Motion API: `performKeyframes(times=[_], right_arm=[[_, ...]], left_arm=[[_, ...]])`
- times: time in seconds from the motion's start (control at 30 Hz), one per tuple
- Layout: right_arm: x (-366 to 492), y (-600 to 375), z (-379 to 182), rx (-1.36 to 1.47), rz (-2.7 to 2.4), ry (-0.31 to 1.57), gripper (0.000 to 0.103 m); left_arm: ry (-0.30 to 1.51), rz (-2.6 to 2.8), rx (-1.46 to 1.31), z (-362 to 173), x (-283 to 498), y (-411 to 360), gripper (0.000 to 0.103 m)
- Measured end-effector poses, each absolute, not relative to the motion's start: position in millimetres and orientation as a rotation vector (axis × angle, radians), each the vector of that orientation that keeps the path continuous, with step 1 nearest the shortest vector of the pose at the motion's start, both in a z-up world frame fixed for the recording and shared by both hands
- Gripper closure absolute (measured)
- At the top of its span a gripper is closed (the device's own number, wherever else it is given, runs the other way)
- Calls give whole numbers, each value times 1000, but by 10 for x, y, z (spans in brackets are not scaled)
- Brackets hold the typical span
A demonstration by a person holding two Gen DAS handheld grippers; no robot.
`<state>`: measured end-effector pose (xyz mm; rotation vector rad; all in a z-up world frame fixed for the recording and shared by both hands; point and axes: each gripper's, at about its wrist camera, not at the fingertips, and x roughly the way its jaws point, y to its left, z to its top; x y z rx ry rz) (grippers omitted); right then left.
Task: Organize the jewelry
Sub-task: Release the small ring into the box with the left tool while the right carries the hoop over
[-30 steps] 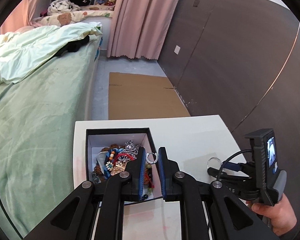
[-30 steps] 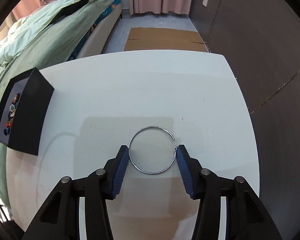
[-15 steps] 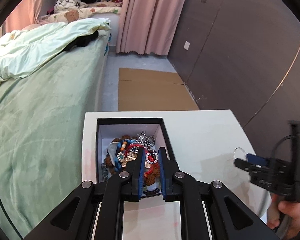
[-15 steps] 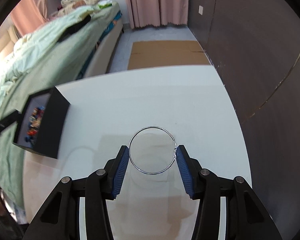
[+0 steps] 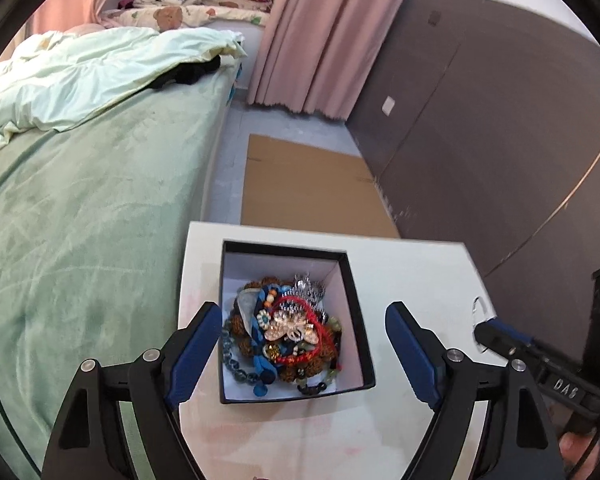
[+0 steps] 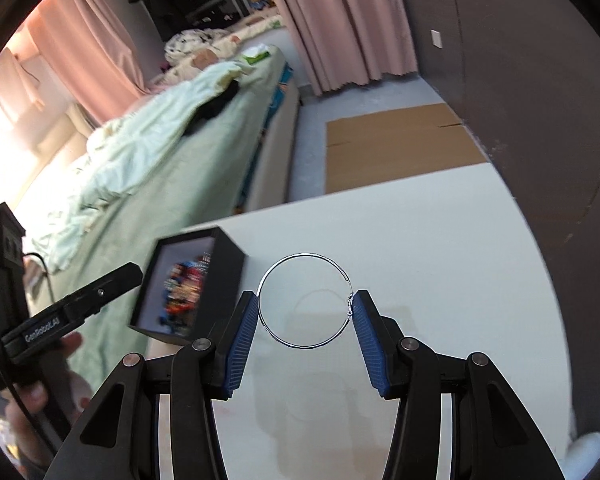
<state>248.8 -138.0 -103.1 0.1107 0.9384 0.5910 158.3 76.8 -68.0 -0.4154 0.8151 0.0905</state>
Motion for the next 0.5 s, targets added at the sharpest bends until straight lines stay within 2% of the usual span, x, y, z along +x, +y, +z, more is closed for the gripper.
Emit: performKeyframes(times=[0.5], right_arm=[[2257, -530, -918, 188, 792, 866, 53]], left_arm=[[786, 178, -471, -546, 1384, 1278, 19]])
